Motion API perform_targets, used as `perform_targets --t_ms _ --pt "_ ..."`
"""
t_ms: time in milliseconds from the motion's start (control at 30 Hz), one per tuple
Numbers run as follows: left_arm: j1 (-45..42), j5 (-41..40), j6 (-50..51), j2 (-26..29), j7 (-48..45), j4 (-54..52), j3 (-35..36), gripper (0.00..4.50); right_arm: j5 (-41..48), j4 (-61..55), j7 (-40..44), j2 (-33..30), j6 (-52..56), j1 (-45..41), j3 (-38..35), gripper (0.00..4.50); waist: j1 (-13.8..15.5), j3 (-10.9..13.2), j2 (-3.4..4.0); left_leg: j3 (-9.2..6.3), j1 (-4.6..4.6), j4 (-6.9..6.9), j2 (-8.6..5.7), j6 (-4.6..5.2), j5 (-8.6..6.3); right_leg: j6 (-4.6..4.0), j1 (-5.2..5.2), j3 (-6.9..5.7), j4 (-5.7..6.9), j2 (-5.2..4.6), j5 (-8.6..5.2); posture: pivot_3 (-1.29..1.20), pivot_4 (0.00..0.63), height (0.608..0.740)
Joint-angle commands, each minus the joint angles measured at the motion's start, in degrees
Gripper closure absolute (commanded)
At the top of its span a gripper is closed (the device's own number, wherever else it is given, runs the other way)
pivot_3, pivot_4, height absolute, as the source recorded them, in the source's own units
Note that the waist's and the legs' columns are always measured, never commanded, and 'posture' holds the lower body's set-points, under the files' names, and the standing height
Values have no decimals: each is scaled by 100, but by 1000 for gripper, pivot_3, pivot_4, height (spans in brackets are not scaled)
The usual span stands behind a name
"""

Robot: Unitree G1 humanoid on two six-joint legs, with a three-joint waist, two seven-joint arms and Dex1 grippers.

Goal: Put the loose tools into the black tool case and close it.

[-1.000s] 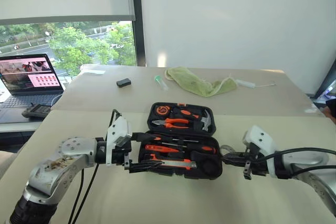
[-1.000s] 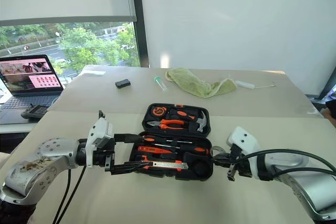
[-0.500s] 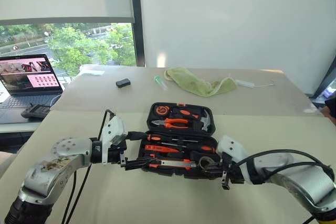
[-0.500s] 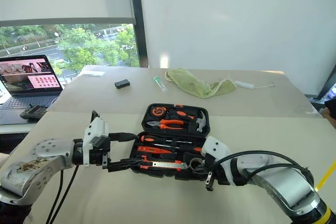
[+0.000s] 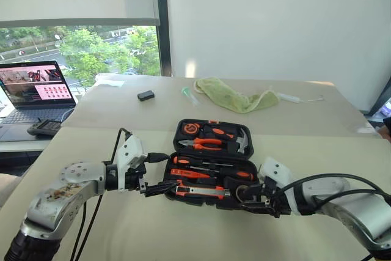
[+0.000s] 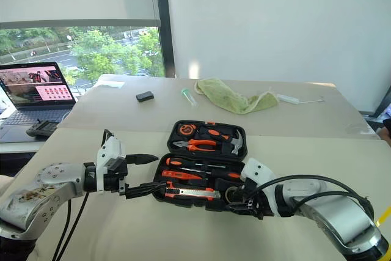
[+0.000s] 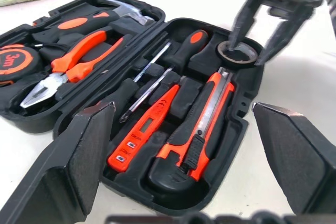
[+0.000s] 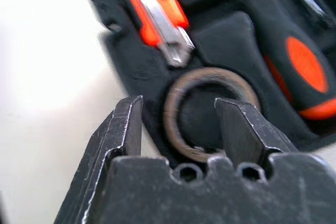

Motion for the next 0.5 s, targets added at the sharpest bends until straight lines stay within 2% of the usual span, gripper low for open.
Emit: perform_targets --t_ms 33,133,233,300,367,433,500 --pt "-472 -40 750 -308 839 300 60 0 407 210 -699 727 -14 -401 -967 1869 -7 2 -3 -1 1 0 0 1 -1 4 3 0 0 2 3 0 150 740" --pt "-1036 210 1289 -857 1792 650 -29 0 19 725 -1313 1060 -40 -671 -1092 1199 9 5 -7 -3 5 7 -3 -5 7 8 7 5 0 9 23 0 150 740" --pt "-1761 422 1955 -1621 2928 1170 105 0 -604 1270 -1831 1099 -290 -1029 -911 192 61 7 -11 -4 5 12 -11 -1 14 12 12 0 4 8 27 0 150 740" --pt "-2295 704 2304 -1968 3462 1714 45 0 -1201 1707 -2254 1059 -488 -1398 -650 88 37 8 -13 -2 -3 15 -15 -5 18 16 1 3 6 8 33 0 150 740" --pt "-2738 1123 2467 -2002 3756 2199 -245 0 -1292 2046 -2527 1205 -175 -1790 -639 88 -3 9 -14 1 -7 12 -27 -44 41 17 -6 5 8 8 33 0 150 740" --pt "-3188 1288 2642 -2125 3950 2871 -246 0 -1134 2388 -2523 1230 718 -2331 -610 88 -56 8 -13 1 -7 2 -28 -56 49 16 -10 6 8 13 33 0 150 740" --pt "-3530 1359 2787 -2240 3972 3526 -237 0 -1055 2829 -2487 1326 1174 -2777 -613 88 -81 8 -13 3 -9 -4 -17 -63 54 14 -13 8 10 23 31 0 150 740"
